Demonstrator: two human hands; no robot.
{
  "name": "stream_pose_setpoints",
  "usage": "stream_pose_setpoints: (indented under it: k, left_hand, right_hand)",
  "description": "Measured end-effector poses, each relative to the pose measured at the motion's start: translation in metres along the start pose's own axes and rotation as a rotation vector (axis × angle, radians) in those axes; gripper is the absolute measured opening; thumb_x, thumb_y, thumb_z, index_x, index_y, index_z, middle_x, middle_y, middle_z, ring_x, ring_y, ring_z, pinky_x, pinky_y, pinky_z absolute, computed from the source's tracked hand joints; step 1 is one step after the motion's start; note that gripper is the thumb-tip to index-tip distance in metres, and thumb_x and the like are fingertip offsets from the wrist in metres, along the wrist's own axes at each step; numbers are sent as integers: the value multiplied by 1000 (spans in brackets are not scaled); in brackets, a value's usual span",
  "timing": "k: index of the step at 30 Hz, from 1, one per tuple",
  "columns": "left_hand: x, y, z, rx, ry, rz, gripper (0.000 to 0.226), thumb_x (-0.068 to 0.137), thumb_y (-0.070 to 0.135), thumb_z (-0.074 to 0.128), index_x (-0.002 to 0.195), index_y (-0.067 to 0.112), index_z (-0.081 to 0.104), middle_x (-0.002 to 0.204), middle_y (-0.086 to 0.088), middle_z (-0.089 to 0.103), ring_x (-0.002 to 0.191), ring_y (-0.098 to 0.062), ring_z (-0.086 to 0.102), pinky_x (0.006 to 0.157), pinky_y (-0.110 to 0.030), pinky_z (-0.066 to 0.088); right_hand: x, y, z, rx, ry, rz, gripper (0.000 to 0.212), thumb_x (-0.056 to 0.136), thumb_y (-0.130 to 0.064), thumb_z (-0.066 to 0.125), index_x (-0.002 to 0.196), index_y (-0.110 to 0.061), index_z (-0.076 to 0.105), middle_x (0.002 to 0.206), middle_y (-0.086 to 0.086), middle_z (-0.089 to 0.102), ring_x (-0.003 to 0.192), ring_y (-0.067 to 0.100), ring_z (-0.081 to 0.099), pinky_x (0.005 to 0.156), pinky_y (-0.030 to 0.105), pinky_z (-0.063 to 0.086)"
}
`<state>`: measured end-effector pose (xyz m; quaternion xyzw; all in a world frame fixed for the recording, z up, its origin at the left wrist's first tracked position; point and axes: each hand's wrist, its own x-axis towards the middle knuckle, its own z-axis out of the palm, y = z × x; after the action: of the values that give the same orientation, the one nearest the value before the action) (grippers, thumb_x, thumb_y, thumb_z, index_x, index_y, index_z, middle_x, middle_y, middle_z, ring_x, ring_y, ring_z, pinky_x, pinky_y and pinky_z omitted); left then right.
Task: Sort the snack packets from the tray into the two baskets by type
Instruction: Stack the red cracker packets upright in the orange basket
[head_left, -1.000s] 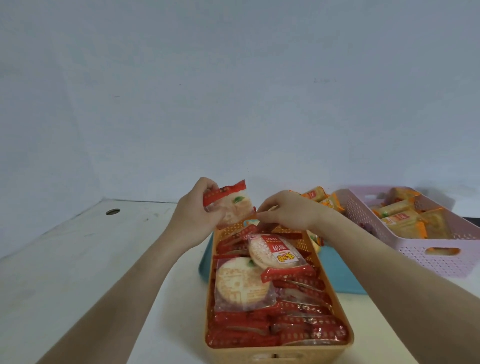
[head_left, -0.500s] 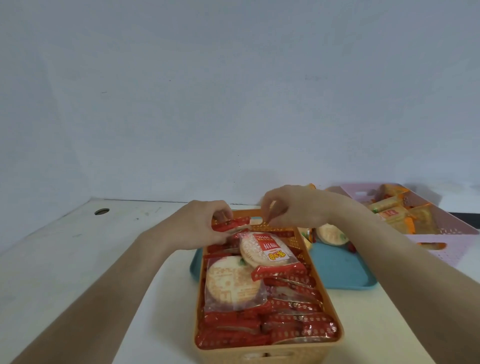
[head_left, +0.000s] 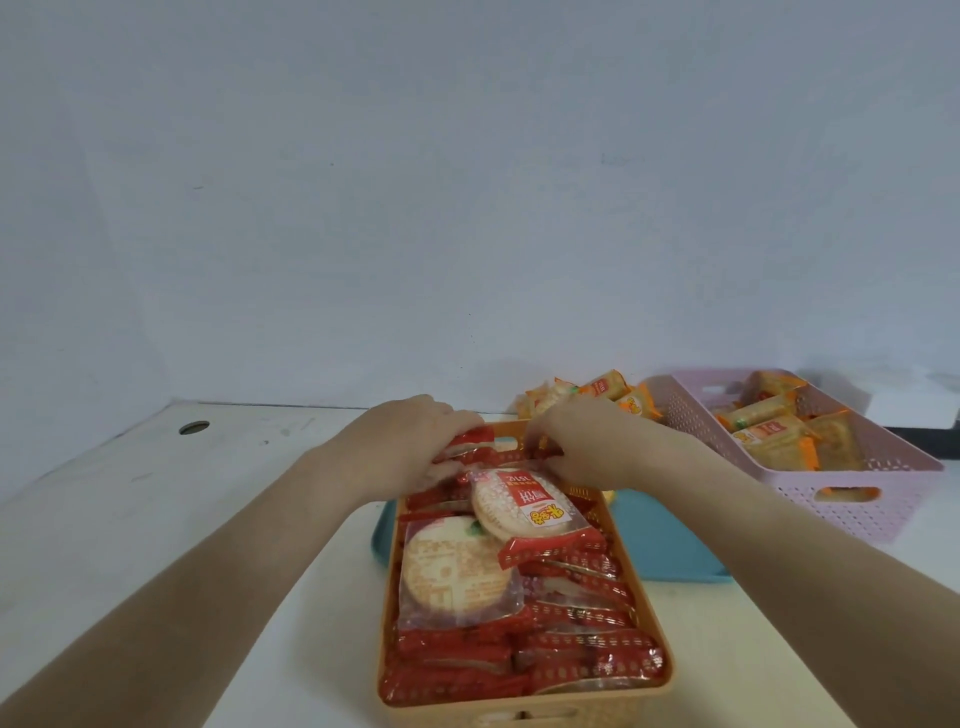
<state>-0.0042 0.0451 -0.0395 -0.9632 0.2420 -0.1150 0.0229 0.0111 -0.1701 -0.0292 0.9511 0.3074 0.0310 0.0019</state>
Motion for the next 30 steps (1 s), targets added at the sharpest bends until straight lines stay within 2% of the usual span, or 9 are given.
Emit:
stream_pose_setpoints:
  k: [6, 10, 14, 16, 20, 22, 25, 27, 30]
  left_hand:
    - [2, 1, 0, 93, -20, 12, 47, 83, 51, 60, 126, 36, 48, 109, 10, 60, 102, -13, 54, 81, -30, 41]
    - [9, 3, 0, 163, -55, -36, 33, 87, 36, 59, 116, 28, 46, 101, 6, 65, 90, -18, 59, 76, -32, 41]
    - [12, 7, 1, 151, -119, -85, 31, 85, 18, 61, 108, 26, 42, 86, 4, 57, 77, -19, 54, 71, -31, 39]
    - [13, 6, 1, 91, -137, -106, 34, 84, 16, 61, 110, 28, 43, 94, 5, 62, 83, -19, 57, 73, -30, 38]
    - [13, 0, -5, -20, -171, -128, 49, 82, 18, 67, 127, 30, 52, 119, 6, 64, 107, -17, 57, 90, -33, 46]
    - [12, 0, -11, -82, -192, -136, 52, 81, 15, 69, 129, 29, 56, 123, 7, 63, 111, -16, 56, 93, -35, 48]
    - [12, 3, -19, -151, -300, -154, 50, 81, 12, 68, 127, 30, 59, 119, 7, 62, 107, -14, 57, 90, -32, 50]
    - [11, 2, -21, -217, -398, -166, 42, 84, 22, 68, 124, 34, 61, 116, 9, 64, 103, -11, 59, 91, -32, 51]
    - [4, -3, -24, -382, -493, -189, 40, 86, 55, 61, 123, 39, 61, 118, 14, 65, 106, -5, 60, 97, -31, 48]
  right_hand:
    - [1, 1, 5, 3, 68, -8, 28, 93, -23, 52, 119, -26, 61, 118, 1, 62, 111, 24, 55, 89, 38, 41]
    - [-2, -1, 3, 42, 118, 5, 26, 93, -29, 55, 117, -23, 63, 113, 0, 66, 103, 22, 58, 84, 37, 49]
    - [-6, -3, 0, 61, 141, 42, 28, 88, -20, 56, 115, -22, 65, 108, 1, 66, 101, 21, 57, 82, 38, 51]
    - [-9, -5, 0, 54, 134, 52, 31, 87, -18, 55, 115, -22, 65, 109, 1, 66, 101, 23, 59, 82, 39, 52]
    - [-10, -7, 4, 9, 101, 57, 34, 86, -16, 53, 117, -22, 64, 110, 4, 64, 101, 25, 60, 78, 35, 52]
    - [-9, -5, 7, 24, 83, 61, 34, 86, -16, 53, 117, -21, 64, 107, 4, 66, 100, 25, 60, 79, 35, 52]
    - [-5, 0, 10, 88, 56, 71, 35, 86, -15, 53, 117, -23, 65, 110, 1, 68, 104, 23, 60, 85, 36, 52]
    - [-2, 3, 12, 128, 37, 66, 35, 86, -15, 51, 117, -23, 66, 114, -1, 68, 107, 21, 60, 88, 35, 50]
    - [-2, 5, 12, 214, 95, 52, 35, 88, -15, 50, 118, -22, 66, 119, -3, 67, 112, 17, 58, 95, 36, 47]
